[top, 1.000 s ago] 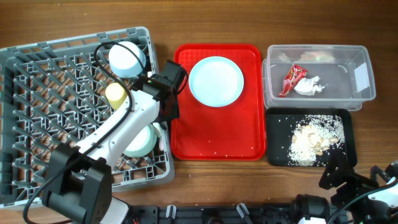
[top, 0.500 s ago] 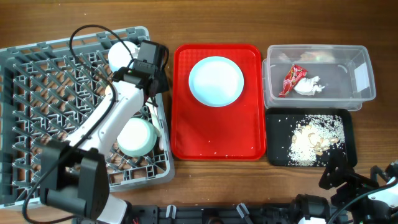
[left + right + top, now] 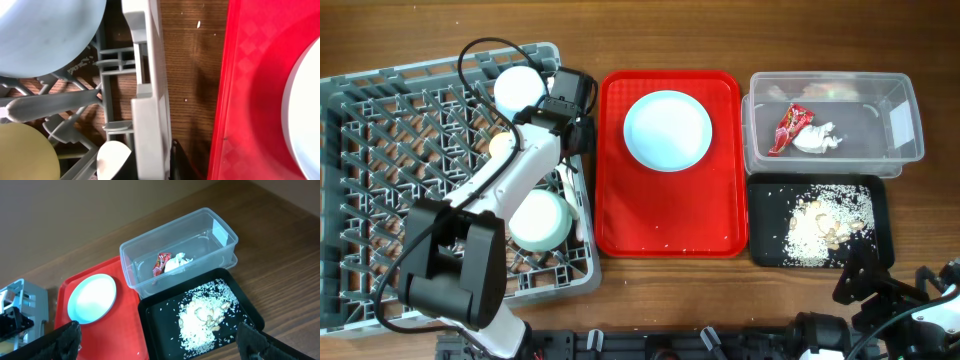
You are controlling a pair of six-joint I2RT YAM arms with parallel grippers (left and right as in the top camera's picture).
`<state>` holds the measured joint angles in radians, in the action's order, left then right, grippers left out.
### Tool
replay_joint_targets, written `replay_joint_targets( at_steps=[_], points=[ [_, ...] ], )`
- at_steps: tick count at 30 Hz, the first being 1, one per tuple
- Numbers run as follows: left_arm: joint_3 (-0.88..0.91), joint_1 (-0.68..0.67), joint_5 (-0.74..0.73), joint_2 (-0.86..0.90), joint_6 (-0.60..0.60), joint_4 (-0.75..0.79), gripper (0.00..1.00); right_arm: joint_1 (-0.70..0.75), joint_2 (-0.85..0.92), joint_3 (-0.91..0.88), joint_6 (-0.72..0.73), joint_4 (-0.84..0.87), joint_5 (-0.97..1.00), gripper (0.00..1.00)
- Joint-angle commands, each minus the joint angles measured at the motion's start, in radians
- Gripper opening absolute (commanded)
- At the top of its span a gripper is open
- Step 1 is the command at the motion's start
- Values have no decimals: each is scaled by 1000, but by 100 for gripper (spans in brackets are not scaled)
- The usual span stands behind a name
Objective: Sort waste into correct bins and load items into the dishwasher rack
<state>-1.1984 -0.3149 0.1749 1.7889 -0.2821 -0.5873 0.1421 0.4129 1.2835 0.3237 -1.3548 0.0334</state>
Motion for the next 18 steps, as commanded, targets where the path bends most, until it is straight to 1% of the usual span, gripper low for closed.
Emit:
replay_joint_targets(
  at_steps=[1, 10, 16, 18],
  points=[
    [-13, -17, -110, 23, 136, 49, 4, 2, -6, -1, -6, 0, -6, 100],
    [-13, -17, -126, 23, 174, 58, 4, 2, -6, -1, -6, 0, -6, 100],
    [-13, -35, -156, 22, 175, 101, 4, 2, -6, -1, -6, 0, -6, 100],
    [-13, -47, -156, 21, 195, 114, 4, 2, -6, -1, -6, 0, -6, 100]
  ],
)
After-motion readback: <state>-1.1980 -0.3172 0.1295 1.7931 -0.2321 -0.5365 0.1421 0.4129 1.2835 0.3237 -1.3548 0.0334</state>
